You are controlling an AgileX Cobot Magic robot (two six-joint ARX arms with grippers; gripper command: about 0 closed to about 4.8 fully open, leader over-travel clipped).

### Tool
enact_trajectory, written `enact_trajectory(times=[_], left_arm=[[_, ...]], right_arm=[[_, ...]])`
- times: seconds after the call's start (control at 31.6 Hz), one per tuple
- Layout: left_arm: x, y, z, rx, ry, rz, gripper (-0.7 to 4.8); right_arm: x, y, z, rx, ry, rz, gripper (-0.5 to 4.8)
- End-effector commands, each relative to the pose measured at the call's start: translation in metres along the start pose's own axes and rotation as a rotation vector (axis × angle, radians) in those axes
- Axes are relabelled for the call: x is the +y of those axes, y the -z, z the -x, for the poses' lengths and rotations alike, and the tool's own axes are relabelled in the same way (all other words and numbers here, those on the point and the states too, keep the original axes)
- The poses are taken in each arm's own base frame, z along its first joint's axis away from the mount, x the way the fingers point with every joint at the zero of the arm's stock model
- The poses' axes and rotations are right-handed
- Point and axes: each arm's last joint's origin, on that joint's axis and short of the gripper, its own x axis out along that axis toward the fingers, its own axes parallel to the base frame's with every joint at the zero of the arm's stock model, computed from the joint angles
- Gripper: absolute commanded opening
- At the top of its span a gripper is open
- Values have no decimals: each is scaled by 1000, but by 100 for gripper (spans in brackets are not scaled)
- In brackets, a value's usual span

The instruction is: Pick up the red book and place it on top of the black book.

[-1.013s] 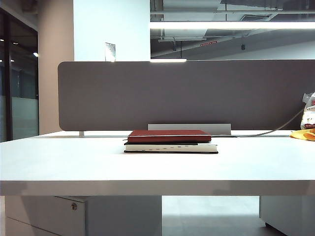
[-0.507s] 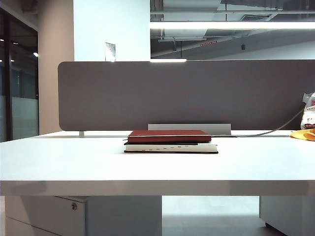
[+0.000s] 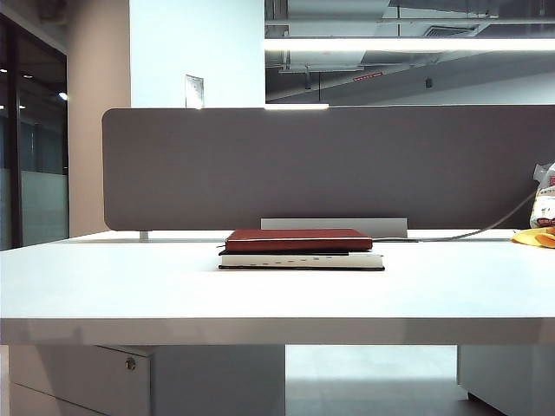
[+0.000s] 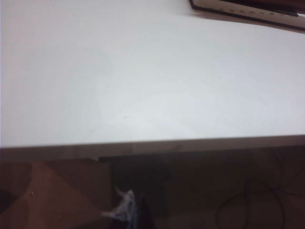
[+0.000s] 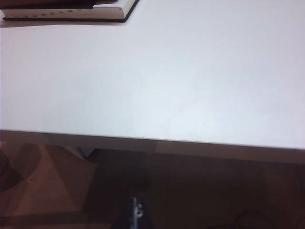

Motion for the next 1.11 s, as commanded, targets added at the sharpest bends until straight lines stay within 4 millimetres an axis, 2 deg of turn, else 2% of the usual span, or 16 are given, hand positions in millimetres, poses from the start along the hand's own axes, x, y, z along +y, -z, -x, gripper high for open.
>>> enact_trajectory(times=[0.03, 0.19, 0.44, 1.11], left_arm=[[0, -2, 0, -28, -14, -26, -6], [1, -3, 0, -33, -64, -128, -6], [1, -3, 0, -32, -39, -126, 13], [1, -3, 0, -33, -43, -125, 13]], right_arm=[[1, 0, -1, -10, -18, 25, -3], [1, 0, -1, -11, -24, 51, -3], [1, 0, -1, -15, -21, 50, -1], [1, 0, -1, -15, -21, 50, -1]])
